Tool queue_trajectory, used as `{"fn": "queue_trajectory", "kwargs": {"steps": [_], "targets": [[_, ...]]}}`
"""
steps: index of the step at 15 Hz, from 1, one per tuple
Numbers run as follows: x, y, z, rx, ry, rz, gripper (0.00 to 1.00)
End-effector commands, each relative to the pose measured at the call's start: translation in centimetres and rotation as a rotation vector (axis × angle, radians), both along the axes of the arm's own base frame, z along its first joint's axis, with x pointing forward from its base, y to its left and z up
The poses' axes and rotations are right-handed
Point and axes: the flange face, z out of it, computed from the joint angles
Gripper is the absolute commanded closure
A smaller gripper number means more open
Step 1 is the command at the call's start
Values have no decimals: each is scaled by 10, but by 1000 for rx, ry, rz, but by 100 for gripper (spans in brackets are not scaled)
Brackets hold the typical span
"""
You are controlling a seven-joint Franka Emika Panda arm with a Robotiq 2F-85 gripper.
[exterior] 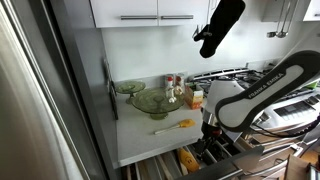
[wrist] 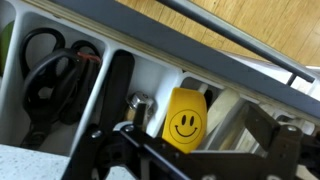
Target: Open the top drawer and put the silicone spatula in it then close it
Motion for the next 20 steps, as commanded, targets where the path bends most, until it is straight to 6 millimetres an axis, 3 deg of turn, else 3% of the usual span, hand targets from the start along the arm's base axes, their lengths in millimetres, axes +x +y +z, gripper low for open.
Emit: {"fn": "queue_trajectory", "kwargs": {"steps": [1,14,20], "targets": [[8,-1,-11,18,44,-32,0],[-27,3,-41,70,292,-3,0],[-43,10,-45,170,354,45,0]]}}
